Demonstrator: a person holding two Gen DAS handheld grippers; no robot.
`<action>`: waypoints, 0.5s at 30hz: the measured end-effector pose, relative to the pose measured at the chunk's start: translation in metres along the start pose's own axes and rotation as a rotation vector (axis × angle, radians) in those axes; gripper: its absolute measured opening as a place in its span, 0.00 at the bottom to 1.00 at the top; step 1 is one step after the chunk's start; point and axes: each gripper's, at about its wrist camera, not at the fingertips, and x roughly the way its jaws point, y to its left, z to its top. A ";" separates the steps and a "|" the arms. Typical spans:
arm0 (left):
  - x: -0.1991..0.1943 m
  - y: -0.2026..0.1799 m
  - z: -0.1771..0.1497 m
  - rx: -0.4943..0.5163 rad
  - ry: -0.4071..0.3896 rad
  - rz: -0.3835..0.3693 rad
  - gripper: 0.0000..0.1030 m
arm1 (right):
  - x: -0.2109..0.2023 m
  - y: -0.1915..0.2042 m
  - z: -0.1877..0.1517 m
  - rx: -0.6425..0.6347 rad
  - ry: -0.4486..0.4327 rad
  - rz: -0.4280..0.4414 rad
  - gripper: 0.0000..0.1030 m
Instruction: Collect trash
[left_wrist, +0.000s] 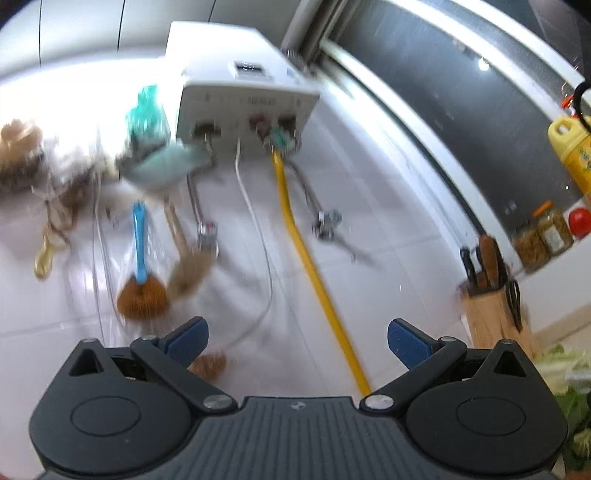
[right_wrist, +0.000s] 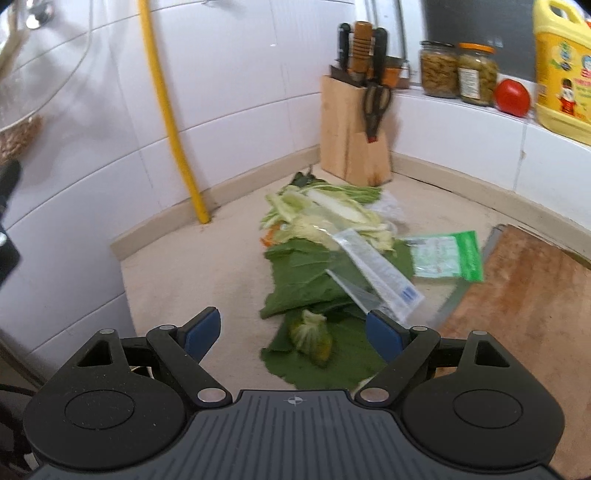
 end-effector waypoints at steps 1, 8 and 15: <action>-0.002 -0.003 0.002 0.007 -0.020 0.003 0.98 | -0.001 -0.002 0.000 0.005 -0.004 -0.003 0.87; -0.013 -0.030 0.009 0.054 -0.132 -0.024 0.98 | -0.014 -0.016 -0.002 0.023 -0.043 -0.020 0.88; -0.016 -0.047 0.015 0.046 -0.141 -0.065 0.98 | -0.016 -0.034 -0.005 0.043 -0.050 -0.038 0.88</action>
